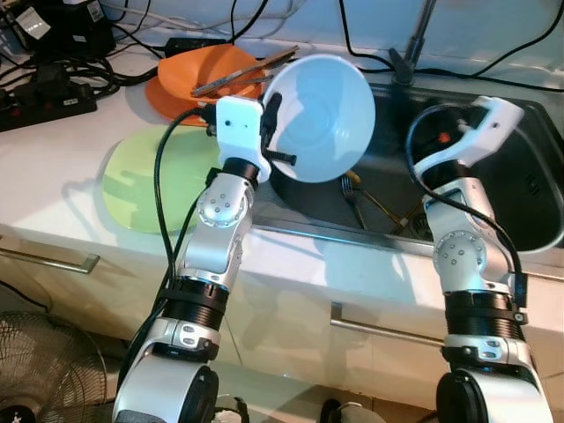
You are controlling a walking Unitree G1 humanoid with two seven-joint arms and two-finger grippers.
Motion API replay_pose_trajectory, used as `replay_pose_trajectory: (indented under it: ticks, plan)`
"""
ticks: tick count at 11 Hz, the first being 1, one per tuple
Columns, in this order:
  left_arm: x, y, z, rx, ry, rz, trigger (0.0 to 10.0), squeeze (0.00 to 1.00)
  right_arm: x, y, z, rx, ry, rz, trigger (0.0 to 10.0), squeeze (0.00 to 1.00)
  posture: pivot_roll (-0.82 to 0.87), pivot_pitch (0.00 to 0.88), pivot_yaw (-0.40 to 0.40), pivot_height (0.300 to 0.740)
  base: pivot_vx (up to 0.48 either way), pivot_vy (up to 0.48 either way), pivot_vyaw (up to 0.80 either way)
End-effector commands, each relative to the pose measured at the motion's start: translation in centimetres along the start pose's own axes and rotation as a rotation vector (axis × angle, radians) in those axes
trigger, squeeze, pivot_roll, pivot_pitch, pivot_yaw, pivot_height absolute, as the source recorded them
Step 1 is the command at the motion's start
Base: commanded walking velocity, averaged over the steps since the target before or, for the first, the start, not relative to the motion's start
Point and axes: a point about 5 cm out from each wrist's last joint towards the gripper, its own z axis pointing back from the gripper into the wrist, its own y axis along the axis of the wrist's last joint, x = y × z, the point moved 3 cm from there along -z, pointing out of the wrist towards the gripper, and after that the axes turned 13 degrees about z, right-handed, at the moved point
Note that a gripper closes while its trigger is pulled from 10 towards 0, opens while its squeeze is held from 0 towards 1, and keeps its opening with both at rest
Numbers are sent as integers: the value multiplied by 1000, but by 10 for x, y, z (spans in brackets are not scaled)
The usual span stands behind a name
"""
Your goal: Kitchen organization
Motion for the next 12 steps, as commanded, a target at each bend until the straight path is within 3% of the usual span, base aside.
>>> replay_pose_trajectory:
  ticks: [1, 4, 5, 8, 9, 10, 12]
  plan:
    - [5, 12, -5, 58, -18, 2, 10000, 0, -5, -4, 4, -27, 50, -14, 10000, 0, 46, 65, 27, 740, 0, 0, 0]
    - [9, 20, -6, 114, -34, 48, 10000, 0, -20, -24, 11, -114, 136, -14, 10000, 0, 50, 70, 28, 740, 0, 0, 0]
    - [14, 22, -6, 127, -62, 77, 10000, 0, -18, -37, 14, -159, 118, -39, 10000, 0, 54, 70, 27, 740, 0, 0, 0]
    - [15, 22, -5, 132, -72, 95, 10000, 0, -19, -40, 15, -168, 112, -60, 10000, 0, 54, 69, 28, 740, 0, 0, 0]
    - [16, 21, -5, 126, -81, 108, 10000, 0, -17, -41, 14, -161, 80, -131, 6235, 0, 54, 69, 28, 740, 0, 0, 0]
    - [16, 20, -4, 123, -85, 106, 10000, 0, -12, -41, 14, -145, 45, -202, 0, 0, 59, 71, 29, 740, 0, 0, 0]
    - [16, 18, -3, 111, -92, 108, 10000, 0, -7, -36, 13, -114, 9, -286, 0, 0, 57, 71, 32, 740, 0, 0, 0]
